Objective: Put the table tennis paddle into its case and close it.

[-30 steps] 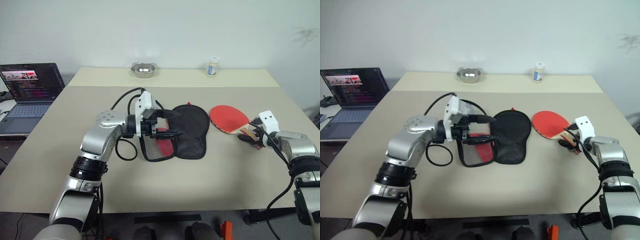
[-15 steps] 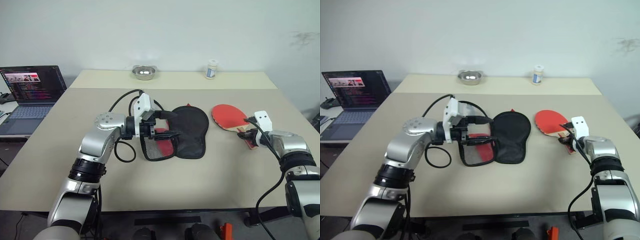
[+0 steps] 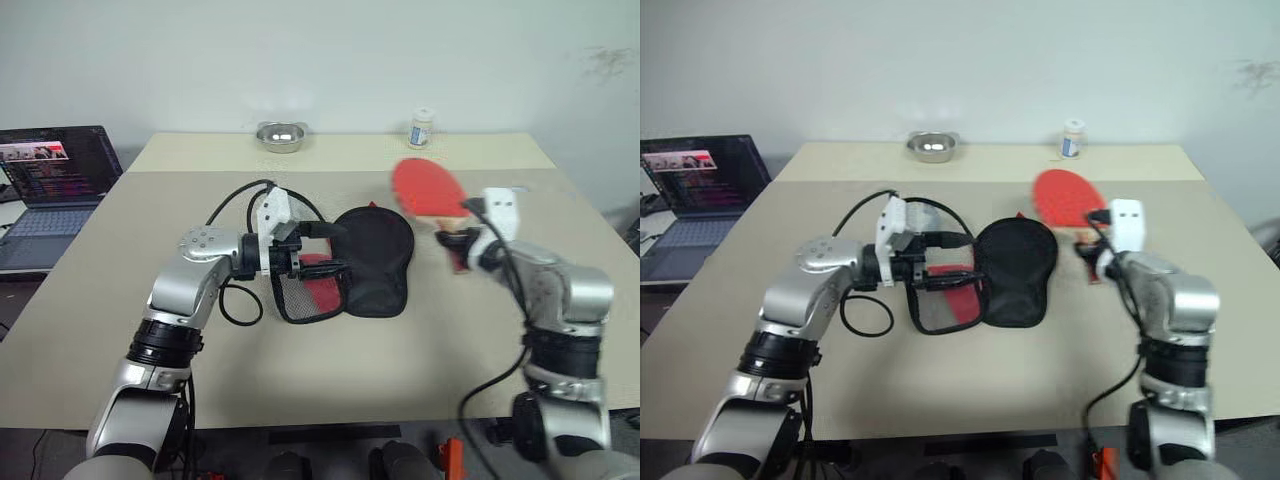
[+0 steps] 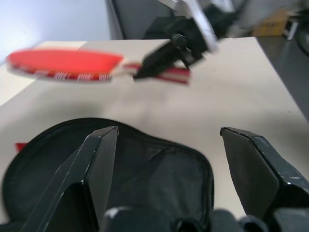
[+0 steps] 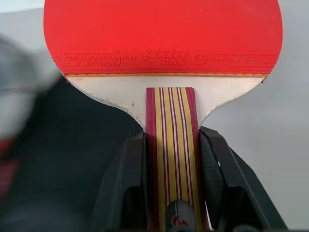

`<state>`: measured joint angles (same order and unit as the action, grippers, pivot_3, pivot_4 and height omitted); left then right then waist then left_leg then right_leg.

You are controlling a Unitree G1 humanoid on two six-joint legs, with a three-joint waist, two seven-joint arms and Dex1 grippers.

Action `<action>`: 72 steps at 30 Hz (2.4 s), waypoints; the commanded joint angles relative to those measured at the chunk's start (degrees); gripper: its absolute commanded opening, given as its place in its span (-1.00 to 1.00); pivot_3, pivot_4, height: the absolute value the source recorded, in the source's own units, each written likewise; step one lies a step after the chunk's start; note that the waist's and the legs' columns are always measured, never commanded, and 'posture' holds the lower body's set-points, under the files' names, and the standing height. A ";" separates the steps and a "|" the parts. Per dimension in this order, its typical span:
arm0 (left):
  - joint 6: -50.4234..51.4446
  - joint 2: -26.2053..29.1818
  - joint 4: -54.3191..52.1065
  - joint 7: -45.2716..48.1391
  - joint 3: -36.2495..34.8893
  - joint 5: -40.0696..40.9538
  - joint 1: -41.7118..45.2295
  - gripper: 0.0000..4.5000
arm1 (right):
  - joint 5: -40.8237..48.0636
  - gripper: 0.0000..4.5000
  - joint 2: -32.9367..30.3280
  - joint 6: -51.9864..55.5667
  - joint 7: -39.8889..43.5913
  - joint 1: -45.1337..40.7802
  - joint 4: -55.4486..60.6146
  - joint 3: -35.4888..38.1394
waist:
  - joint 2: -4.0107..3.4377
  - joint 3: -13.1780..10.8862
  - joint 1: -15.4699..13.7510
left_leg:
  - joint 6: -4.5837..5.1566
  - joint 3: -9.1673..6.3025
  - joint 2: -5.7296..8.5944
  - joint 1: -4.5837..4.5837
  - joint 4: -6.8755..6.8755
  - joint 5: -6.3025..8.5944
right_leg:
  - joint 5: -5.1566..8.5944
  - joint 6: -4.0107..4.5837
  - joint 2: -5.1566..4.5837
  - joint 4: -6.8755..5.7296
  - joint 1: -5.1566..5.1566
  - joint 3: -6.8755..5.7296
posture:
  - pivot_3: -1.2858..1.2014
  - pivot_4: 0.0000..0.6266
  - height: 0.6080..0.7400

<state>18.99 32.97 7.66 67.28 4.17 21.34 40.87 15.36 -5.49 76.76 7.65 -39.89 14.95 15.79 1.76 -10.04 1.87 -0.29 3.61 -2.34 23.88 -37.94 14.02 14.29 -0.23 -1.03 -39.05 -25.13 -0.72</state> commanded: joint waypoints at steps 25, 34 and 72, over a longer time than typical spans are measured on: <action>-4.03 3.90 3.74 1.07 -2.40 -1.25 0.98 0.65 | -2.18 -0.52 15.73 -11.77 -14.92 3.00 -8.27 -7.47 | 0.05 0.00 0.00 | 0.06 -0.07 0.42 0.25 -0.08 -0.05 | -0.08 0.12 -0.13 0.08 -0.09 0.03 | 0.03 -0.52 1.00; -4.78 3.74 4.70 0.79 -2.58 -2.06 1.92 0.65 | -2.37 -0.52 15.75 -12.50 -16.63 4.82 -7.71 -8.56 | 0.05 0.01 -0.01 | 0.06 -0.08 0.43 0.25 -0.09 -0.05 | -0.07 0.12 -0.13 0.09 -0.08 0.02 | 0.03 -0.52 1.00; -7.54 14.26 13.97 2.47 -5.53 -6.43 -3.98 0.65 | 35.53 0.98 -37.28 -6.15 34.89 6.46 25.05 3.17 | 0.15 -0.01 0.00 | 0.08 -0.14 0.44 0.06 -0.06 -0.03 | 0.03 -0.05 -0.10 0.13 0.08 -0.01 | 0.03 -0.52 1.00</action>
<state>13.19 45.97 20.83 69.43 -0.55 15.81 36.90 46.02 -41.05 70.43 39.44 -32.58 37.68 15.74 1.91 -10.06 1.87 -0.21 3.46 -1.93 23.94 -38.00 13.99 14.32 -0.28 -1.15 -38.92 -25.04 -0.75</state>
